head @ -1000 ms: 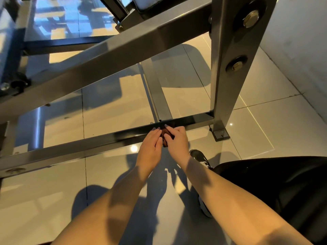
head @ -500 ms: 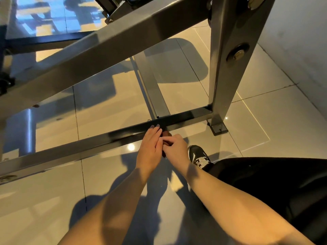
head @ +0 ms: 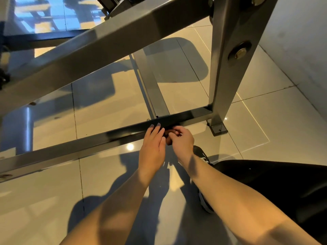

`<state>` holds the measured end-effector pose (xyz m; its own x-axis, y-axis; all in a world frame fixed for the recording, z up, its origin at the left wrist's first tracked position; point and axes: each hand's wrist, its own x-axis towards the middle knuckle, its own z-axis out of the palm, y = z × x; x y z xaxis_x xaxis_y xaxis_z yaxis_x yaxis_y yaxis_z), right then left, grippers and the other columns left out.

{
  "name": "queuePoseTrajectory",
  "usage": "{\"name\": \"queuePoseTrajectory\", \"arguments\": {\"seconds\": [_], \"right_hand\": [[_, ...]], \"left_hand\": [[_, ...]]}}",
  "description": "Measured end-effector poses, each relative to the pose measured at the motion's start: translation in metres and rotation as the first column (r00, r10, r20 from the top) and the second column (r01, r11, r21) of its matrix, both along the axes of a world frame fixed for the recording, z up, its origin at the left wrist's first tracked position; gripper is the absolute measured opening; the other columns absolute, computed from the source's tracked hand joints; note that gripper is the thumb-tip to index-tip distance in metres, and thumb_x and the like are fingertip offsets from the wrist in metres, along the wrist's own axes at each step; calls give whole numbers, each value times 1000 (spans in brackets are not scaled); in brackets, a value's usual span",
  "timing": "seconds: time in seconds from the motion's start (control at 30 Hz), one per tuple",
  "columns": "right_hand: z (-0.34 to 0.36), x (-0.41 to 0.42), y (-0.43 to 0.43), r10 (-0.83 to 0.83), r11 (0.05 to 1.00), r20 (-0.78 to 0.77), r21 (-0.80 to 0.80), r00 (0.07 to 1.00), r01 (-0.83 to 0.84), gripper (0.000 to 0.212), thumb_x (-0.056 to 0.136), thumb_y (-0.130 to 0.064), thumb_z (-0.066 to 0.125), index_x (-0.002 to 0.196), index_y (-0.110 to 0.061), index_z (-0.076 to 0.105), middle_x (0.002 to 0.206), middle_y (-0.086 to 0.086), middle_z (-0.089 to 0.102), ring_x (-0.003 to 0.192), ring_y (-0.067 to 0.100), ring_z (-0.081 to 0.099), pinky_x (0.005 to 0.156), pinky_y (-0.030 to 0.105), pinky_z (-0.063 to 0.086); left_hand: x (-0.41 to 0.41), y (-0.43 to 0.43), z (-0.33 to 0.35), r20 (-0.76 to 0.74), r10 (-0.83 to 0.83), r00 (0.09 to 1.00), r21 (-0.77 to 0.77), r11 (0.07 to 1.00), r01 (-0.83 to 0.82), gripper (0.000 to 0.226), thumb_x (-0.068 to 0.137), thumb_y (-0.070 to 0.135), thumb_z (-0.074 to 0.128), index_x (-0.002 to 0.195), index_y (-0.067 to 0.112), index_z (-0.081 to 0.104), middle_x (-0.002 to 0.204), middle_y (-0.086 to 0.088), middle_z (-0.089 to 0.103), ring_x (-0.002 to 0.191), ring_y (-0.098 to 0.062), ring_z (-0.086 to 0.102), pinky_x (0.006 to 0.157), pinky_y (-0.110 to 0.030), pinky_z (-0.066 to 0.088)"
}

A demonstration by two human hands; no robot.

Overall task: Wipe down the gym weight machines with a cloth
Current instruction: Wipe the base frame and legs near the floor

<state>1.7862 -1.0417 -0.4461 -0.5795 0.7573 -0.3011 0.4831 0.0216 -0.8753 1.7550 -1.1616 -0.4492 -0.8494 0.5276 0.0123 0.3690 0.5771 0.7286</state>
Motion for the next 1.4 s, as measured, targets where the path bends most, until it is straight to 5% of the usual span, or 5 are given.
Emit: {"name": "queuePoseTrajectory", "arguments": {"seconds": [0.13,0.33,0.63,0.73,1.4], "right_hand": [[8,-6,31,-310,950,-110,-79,944,303,25,96,0,57,105,-23,63,113,7,65,99,16,69,78,23,61],[8,2,2,116,973,-22,205,993,-109,25,95,-10,65,116,-22,67,112,-6,60,96,-1,58,71,1,45],[15,-5,54,-9,863,-9,505,1000,13,21,101,-8,53,120,-8,63,110,-14,55,105,12,63,83,25,59],[13,-6,18,294,751,154,573,943,-328,31,101,-10,54,130,-14,65,120,-5,52,113,14,47,88,13,36],[119,-36,-57,296,947,-83,158,951,-281,31,106,-6,43,125,-10,67,125,3,50,106,9,47,76,-11,30]], "left_hand": [[-3,6,1,-78,39,996,-75,996,-44,40,108,25,40,145,19,53,156,4,43,149,-16,28,120,-30,15],[-14,27,12,4,-6,1000,4,1000,6,39,107,24,41,142,16,56,148,0,53,141,-18,40,120,-33,26],[-15,24,12,49,-1,999,56,998,-1,39,108,23,41,144,13,53,147,0,52,139,-15,37,111,-16,18],[-21,19,11,38,34,999,50,998,-36,39,107,21,42,142,10,54,145,-4,54,138,-21,39,113,-21,22],[-34,-33,99,261,222,939,136,955,-264,33,106,25,48,139,26,51,129,1,63,112,-18,60,97,-28,49]]}}
